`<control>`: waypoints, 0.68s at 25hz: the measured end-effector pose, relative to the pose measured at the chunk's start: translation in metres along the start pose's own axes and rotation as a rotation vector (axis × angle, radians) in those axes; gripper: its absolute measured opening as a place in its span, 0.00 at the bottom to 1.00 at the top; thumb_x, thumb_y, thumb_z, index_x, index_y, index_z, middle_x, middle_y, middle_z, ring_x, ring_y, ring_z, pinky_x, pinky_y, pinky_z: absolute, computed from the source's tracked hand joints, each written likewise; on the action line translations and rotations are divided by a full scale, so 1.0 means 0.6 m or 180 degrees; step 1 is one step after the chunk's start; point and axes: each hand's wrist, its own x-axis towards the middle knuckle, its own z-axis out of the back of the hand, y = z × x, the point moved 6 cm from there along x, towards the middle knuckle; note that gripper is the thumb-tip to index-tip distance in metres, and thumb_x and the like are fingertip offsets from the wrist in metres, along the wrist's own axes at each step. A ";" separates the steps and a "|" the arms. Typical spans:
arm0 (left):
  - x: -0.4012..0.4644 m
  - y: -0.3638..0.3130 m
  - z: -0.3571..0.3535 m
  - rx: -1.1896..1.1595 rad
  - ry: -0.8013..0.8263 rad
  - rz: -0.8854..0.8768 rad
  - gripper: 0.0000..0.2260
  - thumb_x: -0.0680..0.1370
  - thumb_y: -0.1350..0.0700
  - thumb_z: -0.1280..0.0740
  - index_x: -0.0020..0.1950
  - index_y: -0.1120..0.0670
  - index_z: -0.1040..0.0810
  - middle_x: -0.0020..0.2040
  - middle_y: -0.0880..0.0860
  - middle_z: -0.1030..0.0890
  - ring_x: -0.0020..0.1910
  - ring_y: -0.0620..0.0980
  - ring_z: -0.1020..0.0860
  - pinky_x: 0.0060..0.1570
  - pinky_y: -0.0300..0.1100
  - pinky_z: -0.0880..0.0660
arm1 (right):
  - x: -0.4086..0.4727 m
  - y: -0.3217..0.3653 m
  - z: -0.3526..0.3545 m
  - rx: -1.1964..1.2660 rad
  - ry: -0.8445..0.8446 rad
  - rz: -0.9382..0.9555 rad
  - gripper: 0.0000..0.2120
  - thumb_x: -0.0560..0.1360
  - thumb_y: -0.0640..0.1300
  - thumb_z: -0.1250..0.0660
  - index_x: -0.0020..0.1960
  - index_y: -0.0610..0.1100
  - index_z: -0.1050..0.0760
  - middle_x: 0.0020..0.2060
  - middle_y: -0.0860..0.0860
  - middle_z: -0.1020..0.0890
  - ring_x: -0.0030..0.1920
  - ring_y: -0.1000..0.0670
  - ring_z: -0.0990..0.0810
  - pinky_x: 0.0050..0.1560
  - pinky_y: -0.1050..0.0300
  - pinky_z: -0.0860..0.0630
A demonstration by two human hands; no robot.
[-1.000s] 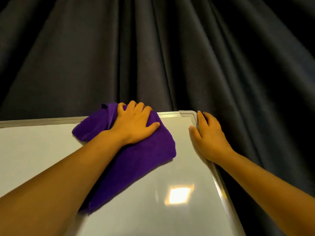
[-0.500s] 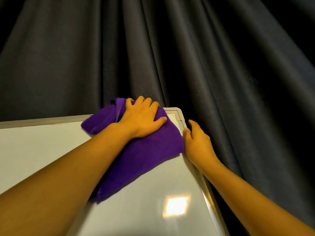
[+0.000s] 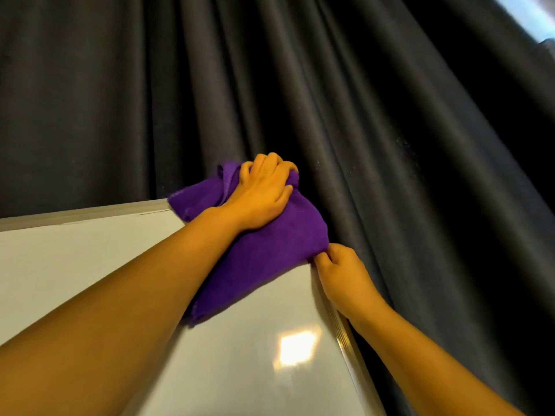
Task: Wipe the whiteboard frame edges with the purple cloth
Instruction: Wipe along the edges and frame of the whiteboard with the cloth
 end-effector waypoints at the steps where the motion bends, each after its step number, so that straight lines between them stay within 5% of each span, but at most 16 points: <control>1: 0.005 -0.014 -0.001 -0.0054 0.0075 -0.0131 0.16 0.77 0.53 0.44 0.65 0.54 0.32 0.59 0.57 0.30 0.58 0.55 0.34 0.57 0.49 0.42 | -0.001 0.001 0.001 0.0047 -0.0012 -0.0027 0.13 0.78 0.39 0.45 0.44 0.31 0.26 0.29 0.44 0.28 0.30 0.49 0.30 0.32 0.55 0.32; 3: 0.004 -0.033 -0.011 -0.0005 0.0530 -0.0351 0.23 0.74 0.52 0.49 0.69 0.55 0.36 0.65 0.58 0.31 0.64 0.55 0.36 0.63 0.48 0.44 | -0.007 -0.003 0.004 0.0154 -0.0001 -0.0141 0.12 0.78 0.38 0.44 0.45 0.31 0.26 0.32 0.41 0.26 0.33 0.44 0.28 0.36 0.49 0.29; 5: -0.009 -0.037 -0.014 -0.0083 0.0836 -0.0514 0.29 0.70 0.54 0.49 0.72 0.57 0.40 0.72 0.58 0.37 0.73 0.54 0.45 0.71 0.50 0.53 | -0.020 -0.003 0.009 0.0388 0.0102 -0.0162 0.11 0.77 0.39 0.42 0.41 0.36 0.25 0.28 0.45 0.27 0.31 0.49 0.30 0.32 0.54 0.29; 7: -0.021 -0.042 0.006 -0.0351 0.0466 -0.0654 0.29 0.68 0.58 0.42 0.70 0.58 0.36 0.71 0.59 0.38 0.74 0.56 0.47 0.71 0.52 0.53 | -0.035 0.000 0.013 0.0518 0.0263 -0.0156 0.09 0.76 0.41 0.39 0.40 0.41 0.24 0.30 0.42 0.23 0.31 0.50 0.26 0.29 0.64 0.26; 9: -0.028 -0.048 0.027 -0.0245 -0.0015 -0.0743 0.19 0.67 0.60 0.37 0.59 0.57 0.27 0.60 0.59 0.27 0.64 0.59 0.33 0.62 0.52 0.40 | -0.048 -0.003 0.010 0.0502 0.0504 -0.0150 0.03 0.74 0.42 0.35 0.44 0.48 0.23 0.42 0.38 0.19 0.40 0.45 0.20 0.39 0.61 0.21; 11: -0.038 -0.055 0.023 -0.0162 0.0206 -0.0924 0.10 0.72 0.57 0.36 0.51 0.55 0.22 0.52 0.57 0.22 0.55 0.58 0.27 0.54 0.49 0.36 | -0.065 -0.008 0.005 0.0575 0.0761 -0.0121 0.21 0.70 0.45 0.30 0.61 0.54 0.31 0.55 0.52 0.21 0.52 0.53 0.21 0.49 0.60 0.22; 13: -0.057 -0.054 0.007 -0.0148 0.0531 -0.1109 0.15 0.76 0.50 0.40 0.58 0.53 0.23 0.58 0.55 0.23 0.61 0.55 0.30 0.64 0.49 0.39 | -0.075 -0.007 0.001 0.1068 0.0784 -0.0023 0.49 0.61 0.54 0.25 0.72 0.62 0.54 0.58 0.66 0.33 0.54 0.65 0.27 0.47 0.70 0.24; 15: -0.078 -0.049 -0.007 -0.0035 0.0755 -0.1115 0.21 0.75 0.42 0.45 0.65 0.46 0.28 0.68 0.51 0.31 0.72 0.52 0.42 0.70 0.56 0.58 | -0.078 -0.001 -0.001 0.1311 0.0509 0.0031 0.55 0.57 0.61 0.29 0.70 0.65 0.63 0.60 0.67 0.36 0.54 0.68 0.27 0.43 0.72 0.25; 17: -0.086 -0.049 -0.022 0.0113 0.1057 -0.1063 0.24 0.74 0.36 0.49 0.66 0.42 0.32 0.72 0.46 0.36 0.75 0.48 0.51 0.65 0.62 0.70 | -0.069 -0.001 0.000 0.1110 0.0048 -0.0190 0.50 0.61 0.65 0.34 0.72 0.60 0.61 0.68 0.58 0.36 0.62 0.57 0.28 0.49 0.65 0.28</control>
